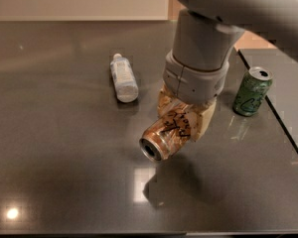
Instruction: Pick orange can
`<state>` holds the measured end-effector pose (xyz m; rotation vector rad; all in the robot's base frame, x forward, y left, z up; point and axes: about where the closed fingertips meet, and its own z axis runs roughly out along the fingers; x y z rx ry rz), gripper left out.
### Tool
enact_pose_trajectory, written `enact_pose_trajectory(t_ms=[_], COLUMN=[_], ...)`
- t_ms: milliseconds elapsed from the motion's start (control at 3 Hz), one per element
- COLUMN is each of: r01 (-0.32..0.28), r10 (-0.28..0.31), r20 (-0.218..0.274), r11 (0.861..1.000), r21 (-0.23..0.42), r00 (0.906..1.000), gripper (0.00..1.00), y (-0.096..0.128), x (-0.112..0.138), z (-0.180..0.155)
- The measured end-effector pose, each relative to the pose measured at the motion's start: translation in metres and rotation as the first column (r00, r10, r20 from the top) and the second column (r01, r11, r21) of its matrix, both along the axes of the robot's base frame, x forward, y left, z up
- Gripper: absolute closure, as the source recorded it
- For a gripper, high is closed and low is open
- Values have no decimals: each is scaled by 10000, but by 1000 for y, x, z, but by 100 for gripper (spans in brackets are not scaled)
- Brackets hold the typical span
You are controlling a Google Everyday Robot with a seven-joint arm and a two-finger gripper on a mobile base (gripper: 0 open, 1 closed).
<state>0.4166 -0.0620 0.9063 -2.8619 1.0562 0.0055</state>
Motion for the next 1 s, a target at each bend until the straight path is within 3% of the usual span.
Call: enact_pose_trajectory(t_ms=[333,667,1000], r01=[178,323,309], r10=[-182,-379,-437], r20=[96,556,999], r11=[9992,9947,9916], r21=[370,978,1257], r00=[9998,9977,9940], gripper=[100,100,100], y=[-11,-10,-5], x=[9,23,30], z=[36,72,81])
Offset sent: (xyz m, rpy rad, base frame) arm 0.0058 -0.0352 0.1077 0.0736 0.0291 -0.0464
